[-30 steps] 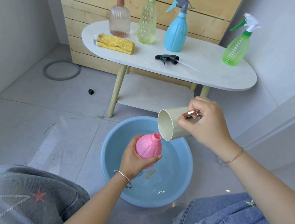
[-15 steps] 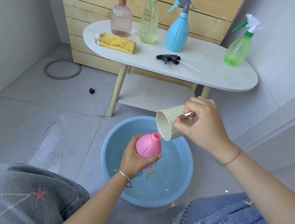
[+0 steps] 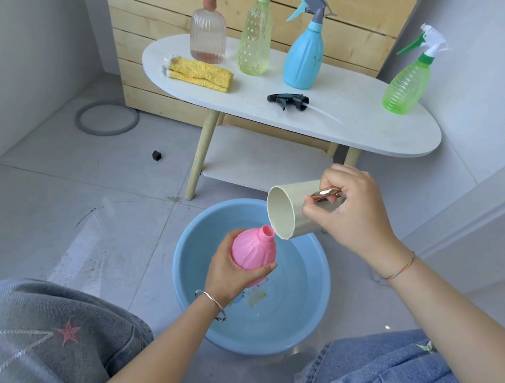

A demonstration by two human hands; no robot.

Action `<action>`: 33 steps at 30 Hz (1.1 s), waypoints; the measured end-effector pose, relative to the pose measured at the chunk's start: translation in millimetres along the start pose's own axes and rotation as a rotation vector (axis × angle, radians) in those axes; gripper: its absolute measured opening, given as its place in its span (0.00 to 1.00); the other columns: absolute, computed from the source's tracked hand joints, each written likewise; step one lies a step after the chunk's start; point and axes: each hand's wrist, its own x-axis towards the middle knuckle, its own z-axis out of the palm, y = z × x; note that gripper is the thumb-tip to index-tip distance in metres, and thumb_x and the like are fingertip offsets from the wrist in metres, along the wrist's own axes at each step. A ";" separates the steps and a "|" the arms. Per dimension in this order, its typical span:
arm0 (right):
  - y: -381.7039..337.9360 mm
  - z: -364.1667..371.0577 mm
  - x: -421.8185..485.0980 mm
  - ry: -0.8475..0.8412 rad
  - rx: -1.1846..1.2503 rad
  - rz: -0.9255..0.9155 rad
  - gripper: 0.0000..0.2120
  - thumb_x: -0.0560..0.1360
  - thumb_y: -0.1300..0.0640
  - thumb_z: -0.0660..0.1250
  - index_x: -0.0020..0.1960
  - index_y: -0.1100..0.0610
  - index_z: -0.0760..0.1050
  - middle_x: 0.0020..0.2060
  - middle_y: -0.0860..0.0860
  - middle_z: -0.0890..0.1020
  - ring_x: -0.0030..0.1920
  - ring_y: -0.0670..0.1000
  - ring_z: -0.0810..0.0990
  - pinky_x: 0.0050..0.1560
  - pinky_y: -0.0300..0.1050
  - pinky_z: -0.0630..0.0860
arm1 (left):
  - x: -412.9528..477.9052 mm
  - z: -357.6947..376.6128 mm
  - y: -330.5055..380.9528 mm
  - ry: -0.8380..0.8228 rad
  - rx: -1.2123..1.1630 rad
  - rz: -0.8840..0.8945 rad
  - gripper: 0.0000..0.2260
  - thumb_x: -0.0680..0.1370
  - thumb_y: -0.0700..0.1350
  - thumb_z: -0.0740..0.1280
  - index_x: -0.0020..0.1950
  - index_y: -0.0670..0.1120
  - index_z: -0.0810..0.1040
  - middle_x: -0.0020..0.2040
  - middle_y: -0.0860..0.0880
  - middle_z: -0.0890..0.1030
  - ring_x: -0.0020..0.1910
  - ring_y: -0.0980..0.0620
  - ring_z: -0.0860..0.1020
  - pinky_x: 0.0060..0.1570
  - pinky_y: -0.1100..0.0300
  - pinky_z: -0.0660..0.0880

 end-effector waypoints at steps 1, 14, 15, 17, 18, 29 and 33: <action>-0.1 0.0 0.0 -0.001 0.002 -0.003 0.14 0.64 0.52 0.64 0.30 0.53 0.58 0.26 0.46 0.62 0.32 0.49 0.63 0.37 0.44 0.61 | 0.1 0.1 -0.5 0.000 -0.001 0.000 0.35 0.57 0.58 0.82 0.60 0.57 0.72 0.53 0.60 0.78 0.51 0.63 0.77 0.47 0.68 0.74; -5.1 3.9 -1.5 -0.026 -0.137 -0.173 0.15 0.64 0.56 0.67 0.32 0.52 0.59 0.28 0.45 0.62 0.33 0.47 0.61 0.42 0.43 0.61 | -0.5 -0.3 1.1 0.009 0.021 0.011 0.34 0.58 0.57 0.82 0.60 0.58 0.71 0.53 0.62 0.77 0.51 0.67 0.75 0.47 0.67 0.75; -5.3 4.1 -1.5 -0.024 -0.142 -0.180 0.15 0.64 0.56 0.67 0.32 0.52 0.59 0.28 0.45 0.62 0.33 0.47 0.61 0.43 0.43 0.61 | -0.5 -0.2 1.2 0.010 0.020 0.013 0.34 0.59 0.57 0.82 0.60 0.58 0.71 0.53 0.62 0.77 0.51 0.67 0.75 0.47 0.67 0.74; -6.0 4.3 -1.6 -0.019 -0.145 -0.193 0.15 0.65 0.55 0.66 0.32 0.52 0.59 0.28 0.45 0.62 0.33 0.47 0.60 0.43 0.42 0.61 | -0.5 0.2 1.0 0.012 0.015 0.015 0.35 0.58 0.57 0.82 0.60 0.57 0.72 0.54 0.61 0.78 0.52 0.66 0.75 0.47 0.66 0.75; -6.5 4.3 -1.7 -0.016 -0.144 -0.200 0.15 0.65 0.55 0.66 0.32 0.52 0.59 0.28 0.45 0.62 0.33 0.47 0.60 0.44 0.41 0.60 | -0.5 0.3 0.7 0.014 0.014 0.014 0.35 0.58 0.57 0.82 0.60 0.57 0.72 0.54 0.60 0.78 0.52 0.66 0.75 0.48 0.65 0.75; -12.6 4.9 -2.0 -0.013 -0.178 -0.324 0.14 0.66 0.55 0.66 0.33 0.52 0.59 0.30 0.44 0.61 0.36 0.45 0.57 0.45 0.43 0.61 | -1.3 -0.6 3.7 0.018 0.001 0.015 0.33 0.58 0.56 0.82 0.59 0.58 0.72 0.53 0.60 0.78 0.50 0.66 0.76 0.46 0.68 0.75; -12.4 5.0 -2.3 -0.009 -0.163 -0.323 0.13 0.66 0.56 0.66 0.33 0.52 0.60 0.30 0.45 0.61 0.35 0.46 0.58 0.45 0.43 0.62 | -0.5 0.3 4.8 0.021 -0.004 0.011 0.34 0.57 0.59 0.81 0.59 0.58 0.72 0.53 0.60 0.79 0.51 0.63 0.77 0.48 0.65 0.76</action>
